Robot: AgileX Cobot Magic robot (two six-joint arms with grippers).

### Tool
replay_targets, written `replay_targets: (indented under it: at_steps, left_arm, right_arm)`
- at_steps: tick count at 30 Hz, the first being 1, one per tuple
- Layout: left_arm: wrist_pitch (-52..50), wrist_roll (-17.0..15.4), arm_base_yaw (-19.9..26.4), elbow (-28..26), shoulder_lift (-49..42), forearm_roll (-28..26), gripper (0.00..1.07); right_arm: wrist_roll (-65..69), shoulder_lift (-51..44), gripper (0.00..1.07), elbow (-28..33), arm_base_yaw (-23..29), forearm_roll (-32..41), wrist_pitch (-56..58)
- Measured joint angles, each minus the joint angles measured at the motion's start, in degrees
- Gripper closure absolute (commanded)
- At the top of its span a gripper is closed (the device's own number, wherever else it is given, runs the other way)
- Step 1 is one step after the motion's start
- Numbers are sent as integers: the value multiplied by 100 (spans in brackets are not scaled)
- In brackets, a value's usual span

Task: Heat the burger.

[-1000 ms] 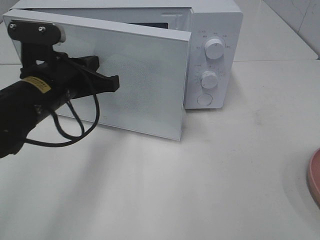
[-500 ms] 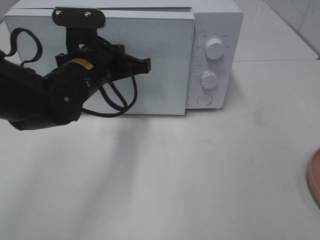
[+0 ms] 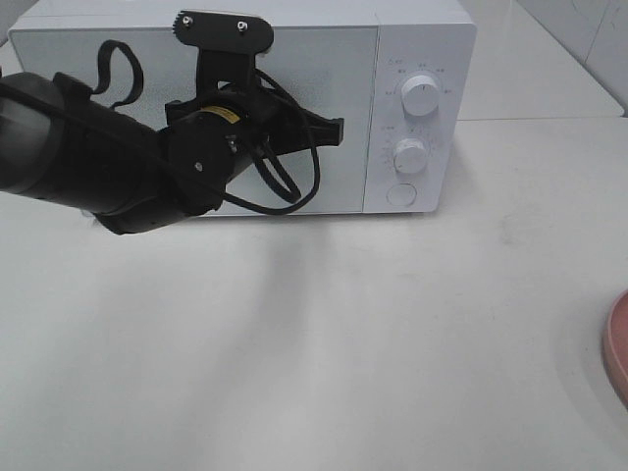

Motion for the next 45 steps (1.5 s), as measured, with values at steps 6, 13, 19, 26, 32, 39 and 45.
replay_targets:
  at_steps: [6, 13, 19, 26, 32, 39, 45]
  left_arm:
    - [126, 80, -23, -46, 17, -63, 107]
    - [183, 172, -52, 218, -298, -212, 107]
    - [539, 424, -309, 693, -705, -252, 95]
    - [2263, 613, -327, 825, -1020, -264, 5]
    - [3787, 636, -212, 831, -1255, -264, 6]
    - [4996, 567, 109, 831, -1576, -74, 6]
    - [6400, -332, 625, 831, -2131, 985, 6]
  right_arm:
    - [0, 0, 31, 0, 0, 0, 0]
    - [0, 0, 31, 0, 0, 0, 0]
    - [0, 0, 31, 0, 0, 0, 0]
    - [0, 0, 31, 0, 0, 0, 0]
    - [0, 0, 31, 0, 0, 0, 0]
    - [0, 0, 31, 0, 0, 0, 0]
    - [0, 0, 31, 0, 0, 0, 0]
